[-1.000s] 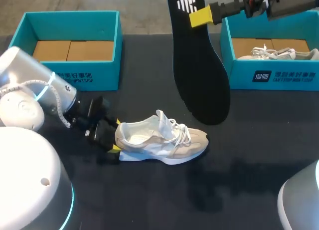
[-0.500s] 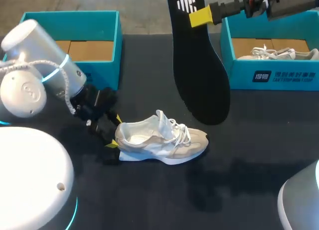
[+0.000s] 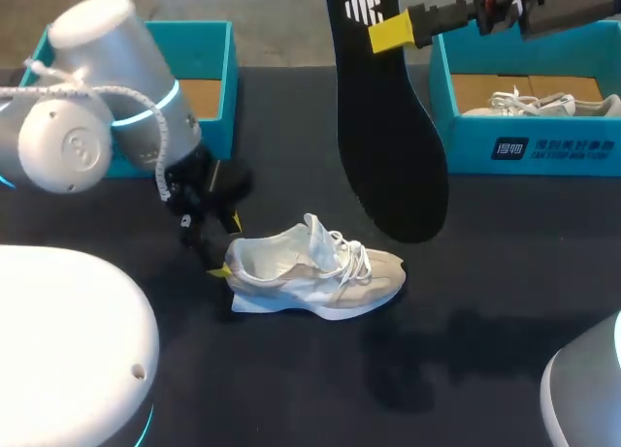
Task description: Take the shoe out of the shoebox, open the shoe tongue, remove and reinsert the insole, then place the shoe into the shoebox
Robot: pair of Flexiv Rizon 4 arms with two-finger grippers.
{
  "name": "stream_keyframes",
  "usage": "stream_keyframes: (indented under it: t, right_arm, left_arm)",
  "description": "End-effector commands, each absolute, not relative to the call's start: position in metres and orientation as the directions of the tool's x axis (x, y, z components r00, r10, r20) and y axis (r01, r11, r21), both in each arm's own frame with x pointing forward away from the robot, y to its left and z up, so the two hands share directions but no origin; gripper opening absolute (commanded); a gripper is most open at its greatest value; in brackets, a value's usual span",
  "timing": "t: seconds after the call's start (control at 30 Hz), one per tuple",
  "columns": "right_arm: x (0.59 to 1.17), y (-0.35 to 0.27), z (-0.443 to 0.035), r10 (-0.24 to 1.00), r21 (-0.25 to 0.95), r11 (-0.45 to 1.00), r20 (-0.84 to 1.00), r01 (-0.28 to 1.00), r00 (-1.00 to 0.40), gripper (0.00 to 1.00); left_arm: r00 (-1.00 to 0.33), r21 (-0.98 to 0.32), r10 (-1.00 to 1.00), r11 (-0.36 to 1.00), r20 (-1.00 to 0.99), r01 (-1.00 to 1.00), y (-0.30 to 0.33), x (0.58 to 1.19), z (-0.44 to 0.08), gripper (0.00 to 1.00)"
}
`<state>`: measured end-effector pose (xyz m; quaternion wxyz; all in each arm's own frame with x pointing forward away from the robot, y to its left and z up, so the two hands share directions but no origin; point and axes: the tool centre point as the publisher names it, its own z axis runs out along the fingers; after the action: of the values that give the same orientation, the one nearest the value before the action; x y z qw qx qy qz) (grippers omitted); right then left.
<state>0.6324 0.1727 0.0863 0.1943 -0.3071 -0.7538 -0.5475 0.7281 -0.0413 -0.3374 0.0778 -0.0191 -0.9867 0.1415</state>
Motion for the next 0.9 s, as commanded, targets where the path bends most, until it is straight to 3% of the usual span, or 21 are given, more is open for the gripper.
stream_keyframes:
  t: [0.03,0.9]
  right_arm:
    - [0.633,0.175,0.086,0.251,0.705,0.213,0.630,0.677,-0.735,0.00]
    - [0.633,0.175,0.086,0.251,0.705,0.213,0.630,0.677,-0.735,0.00]
  left_arm:
    - [-0.988,-0.174,0.065,0.984,0.138,0.041,-0.045,0.724,-0.327,1.00]
    - [-0.991,-0.133,0.078,0.989,0.107,0.063,-0.054,0.723,-0.314,1.00]
